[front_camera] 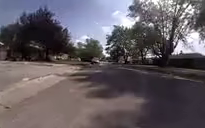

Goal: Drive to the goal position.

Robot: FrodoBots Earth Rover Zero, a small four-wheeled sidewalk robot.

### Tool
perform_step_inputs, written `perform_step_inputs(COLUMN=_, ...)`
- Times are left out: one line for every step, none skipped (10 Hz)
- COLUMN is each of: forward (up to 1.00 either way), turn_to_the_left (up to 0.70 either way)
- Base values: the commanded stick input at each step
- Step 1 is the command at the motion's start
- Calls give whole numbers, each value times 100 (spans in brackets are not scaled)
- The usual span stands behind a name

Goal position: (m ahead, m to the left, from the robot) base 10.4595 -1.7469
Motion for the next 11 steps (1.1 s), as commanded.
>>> perform_step_inputs(forward=100, turn_to_the_left=12)
perform_step_inputs(forward=100, turn_to_the_left=36)
perform_step_inputs(forward=100, turn_to_the_left=16)
perform_step_inputs(forward=100, turn_to_the_left=4)
perform_step_inputs(forward=100, turn_to_the_left=2)
perform_step_inputs(forward=100, turn_to_the_left=2)
perform_step_inputs(forward=100, turn_to_the_left=2)
perform_step_inputs(forward=100, turn_to_the_left=2)
perform_step_inputs(forward=100, turn_to_the_left=2)
perform_step_inputs(forward=100, turn_to_the_left=2)
perform_step_inputs(forward=100, turn_to_the_left=2)
